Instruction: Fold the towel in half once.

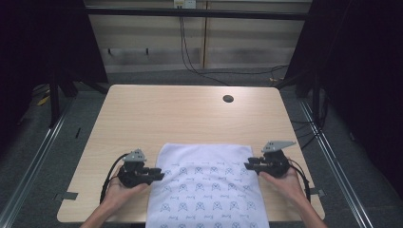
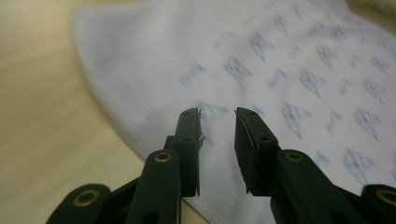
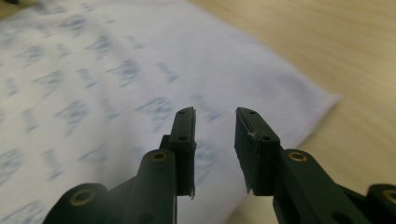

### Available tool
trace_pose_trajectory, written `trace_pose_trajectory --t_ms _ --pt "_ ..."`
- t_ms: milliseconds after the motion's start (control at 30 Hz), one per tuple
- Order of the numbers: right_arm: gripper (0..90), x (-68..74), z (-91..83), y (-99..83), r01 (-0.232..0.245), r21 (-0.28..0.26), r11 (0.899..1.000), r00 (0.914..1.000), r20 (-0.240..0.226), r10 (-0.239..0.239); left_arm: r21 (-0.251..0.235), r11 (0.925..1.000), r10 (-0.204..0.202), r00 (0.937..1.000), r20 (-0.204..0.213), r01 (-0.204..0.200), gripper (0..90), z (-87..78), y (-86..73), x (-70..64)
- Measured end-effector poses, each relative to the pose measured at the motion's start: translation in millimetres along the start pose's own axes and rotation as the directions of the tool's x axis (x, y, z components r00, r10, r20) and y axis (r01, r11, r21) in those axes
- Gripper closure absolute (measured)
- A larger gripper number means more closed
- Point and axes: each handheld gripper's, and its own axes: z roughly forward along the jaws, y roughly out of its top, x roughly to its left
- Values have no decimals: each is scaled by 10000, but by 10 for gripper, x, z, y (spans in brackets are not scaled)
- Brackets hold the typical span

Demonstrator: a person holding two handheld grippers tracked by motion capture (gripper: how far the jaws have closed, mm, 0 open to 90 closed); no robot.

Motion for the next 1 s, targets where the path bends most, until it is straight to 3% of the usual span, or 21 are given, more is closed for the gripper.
trace_pose_trajectory --t_ms 67,133,233,267,300,433,533,633,767,900,933,1000 --pt "684 -173 98 89 -80 87 9999 9989 461 76 -209 9996 -171 9991 -390 163 712 42 100 125" --pt "655 -329 219 159 -401 121 9991 9974 600 393 -380 9985 -424 9977 -525 404 692 102 187 241" --pt "587 -476 389 234 -424 226 9988 9941 1010 399 -518 9981 -395 9932 -1095 339 642 186 332 366" --pt "587 -476 389 234 -424 226 9988 9941 1010 399 -518 9981 -395 9932 -1095 339 619 186 332 366" --pt "550 -531 454 260 -518 17 9987 9920 1150 513 -590 9965 -649 9916 -1119 586 590 236 378 447" --pt "534 -541 509 243 -599 301 9978 9906 1253 557 -490 9935 -1076 9874 -1162 1025 556 354 379 581" --pt "532 -517 538 211 -460 447 9979 9897 1378 394 -83 9964 -852 9888 -1225 848 550 408 365 574" --pt "599 -510 548 196 -373 514 9980 9897 1403 298 37 9960 -881 9870 -1347 894 604 440 347 555" --pt "839 -495 530 178 -526 467 9975 9944 944 481 268 9978 -569 9925 -1079 601 828 451 342 519" --pt "865 -474 516 190 -622 597 9963 9961 655 583 -69 9983 -589 9950 -812 585 870 402 353 496" --pt "866 -472 503 194 -714 575 9958 9961 556 682 -468 9964 -737 9960 -506 714 870 327 373 500" --pt "869 -503 410 241 -1034 -2 9946 9944 224 1034 -849 9934 -812 9958 -428 774 872 241 398 505"
